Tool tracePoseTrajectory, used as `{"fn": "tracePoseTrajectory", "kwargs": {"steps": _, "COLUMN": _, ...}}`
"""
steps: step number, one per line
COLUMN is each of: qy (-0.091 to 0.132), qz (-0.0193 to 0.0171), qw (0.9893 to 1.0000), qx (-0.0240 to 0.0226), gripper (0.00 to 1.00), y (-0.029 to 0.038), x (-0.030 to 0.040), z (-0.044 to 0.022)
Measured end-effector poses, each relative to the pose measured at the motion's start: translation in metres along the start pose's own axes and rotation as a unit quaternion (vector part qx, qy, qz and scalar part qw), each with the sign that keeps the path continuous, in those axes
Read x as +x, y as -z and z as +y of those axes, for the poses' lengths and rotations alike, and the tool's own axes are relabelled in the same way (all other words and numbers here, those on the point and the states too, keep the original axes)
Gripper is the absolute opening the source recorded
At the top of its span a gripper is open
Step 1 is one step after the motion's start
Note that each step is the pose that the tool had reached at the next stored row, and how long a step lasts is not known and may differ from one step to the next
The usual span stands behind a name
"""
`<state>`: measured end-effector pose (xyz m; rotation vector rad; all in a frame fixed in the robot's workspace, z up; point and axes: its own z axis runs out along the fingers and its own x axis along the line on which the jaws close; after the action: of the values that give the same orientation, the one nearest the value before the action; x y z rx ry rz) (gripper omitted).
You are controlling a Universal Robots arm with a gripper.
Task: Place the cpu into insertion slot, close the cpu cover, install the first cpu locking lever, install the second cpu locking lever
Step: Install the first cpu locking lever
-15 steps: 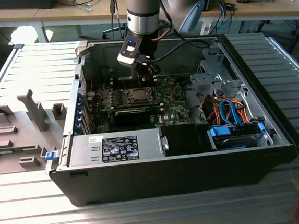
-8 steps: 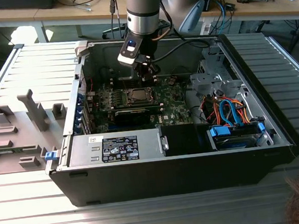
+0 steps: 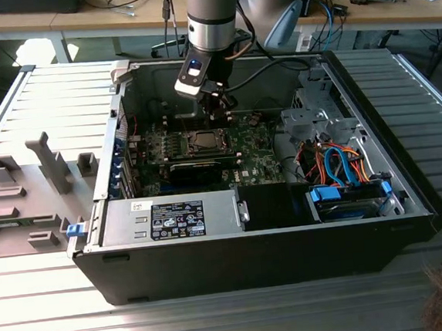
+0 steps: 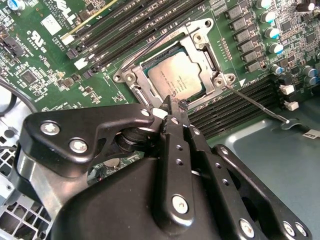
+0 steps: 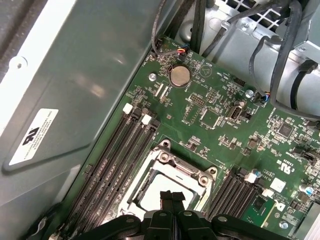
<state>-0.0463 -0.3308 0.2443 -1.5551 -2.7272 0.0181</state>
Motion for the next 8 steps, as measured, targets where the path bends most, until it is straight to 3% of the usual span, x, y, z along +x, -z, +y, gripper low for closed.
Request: {"fn": "tracePoseTrajectory", "kwargs": {"steps": 8, "qy": 0.013, "qz": -0.0002, "qw": 0.9999, "qx": -0.0001, "gripper": 0.11, "y": 0.0, "x": 0.0, "z": 0.0}}
